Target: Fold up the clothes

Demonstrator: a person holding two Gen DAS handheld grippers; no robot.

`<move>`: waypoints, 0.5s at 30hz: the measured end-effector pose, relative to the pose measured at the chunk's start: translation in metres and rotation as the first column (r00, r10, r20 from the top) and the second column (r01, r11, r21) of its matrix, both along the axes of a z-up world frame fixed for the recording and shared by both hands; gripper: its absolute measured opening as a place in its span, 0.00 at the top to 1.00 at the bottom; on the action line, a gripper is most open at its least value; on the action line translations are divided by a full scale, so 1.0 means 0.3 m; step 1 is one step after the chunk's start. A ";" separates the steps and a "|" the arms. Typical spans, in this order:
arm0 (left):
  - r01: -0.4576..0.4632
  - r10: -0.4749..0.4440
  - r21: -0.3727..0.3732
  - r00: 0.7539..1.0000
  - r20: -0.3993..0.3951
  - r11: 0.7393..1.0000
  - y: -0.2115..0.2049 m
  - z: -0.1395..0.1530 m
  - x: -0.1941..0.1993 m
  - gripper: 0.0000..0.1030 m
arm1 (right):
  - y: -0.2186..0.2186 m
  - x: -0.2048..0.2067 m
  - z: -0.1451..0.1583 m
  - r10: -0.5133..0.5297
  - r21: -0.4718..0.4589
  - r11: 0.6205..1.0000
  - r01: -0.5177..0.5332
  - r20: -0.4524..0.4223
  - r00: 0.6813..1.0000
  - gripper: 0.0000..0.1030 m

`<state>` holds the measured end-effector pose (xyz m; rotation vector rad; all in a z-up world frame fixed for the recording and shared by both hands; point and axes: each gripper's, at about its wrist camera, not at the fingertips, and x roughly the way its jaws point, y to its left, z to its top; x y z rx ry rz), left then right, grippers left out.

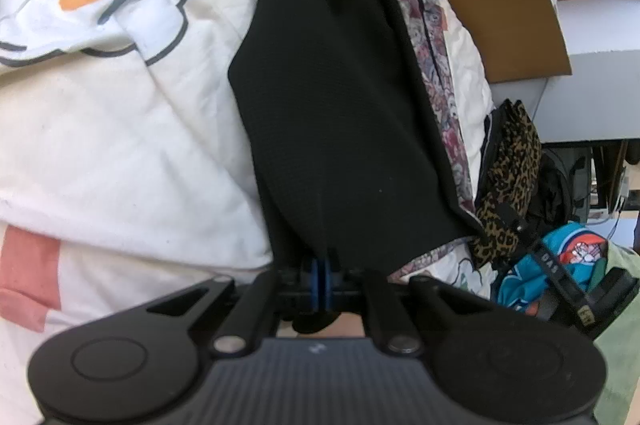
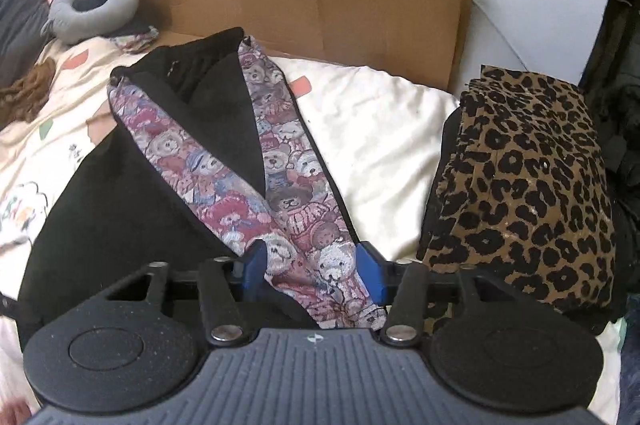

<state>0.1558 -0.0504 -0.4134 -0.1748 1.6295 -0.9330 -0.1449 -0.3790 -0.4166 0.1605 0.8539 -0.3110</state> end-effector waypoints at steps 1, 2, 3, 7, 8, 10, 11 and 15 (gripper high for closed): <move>0.000 0.000 -0.001 1.000 -0.001 1.000 0.001 0.001 0.000 0.97 | 0.001 0.000 -0.006 0.004 0.000 1.000 -0.004 -0.010 1.000 0.45; 0.000 0.000 -0.001 1.000 -0.001 1.000 0.001 0.002 -0.001 0.97 | 0.005 -0.001 -0.012 0.012 -0.004 1.000 -0.012 -0.017 1.000 0.45; -0.001 0.001 -0.002 1.000 -0.002 1.000 0.002 0.003 -0.001 0.97 | 0.009 -0.001 -0.016 0.021 -0.009 1.000 -0.021 -0.023 1.000 0.45; -0.002 0.002 -0.004 1.000 -0.003 1.000 0.001 0.008 -0.004 0.97 | 0.049 0.005 -0.042 0.082 -0.066 0.994 -0.086 -0.065 0.995 0.46; -0.001 0.001 -0.004 1.000 -0.003 1.000 0.000 0.008 -0.004 0.97 | 0.058 0.008 -0.048 0.096 -0.079 0.992 -0.102 -0.075 0.993 0.46; -0.002 0.002 -0.005 1.000 -0.005 1.000 -0.001 0.009 -0.004 0.97 | 0.080 0.018 -0.059 0.127 -0.111 0.984 -0.138 -0.100 0.987 0.47; -0.004 0.004 -0.005 1.000 -0.006 1.000 -0.001 0.009 -0.004 0.97 | 0.090 0.022 -0.066 0.140 -0.130 0.979 -0.155 -0.117 0.983 0.48; -0.011 0.011 -0.006 1.000 -0.009 1.000 0.004 0.006 -0.005 0.97 | 0.121 0.035 -0.093 0.174 -0.196 0.958 -0.208 -0.176 0.969 0.48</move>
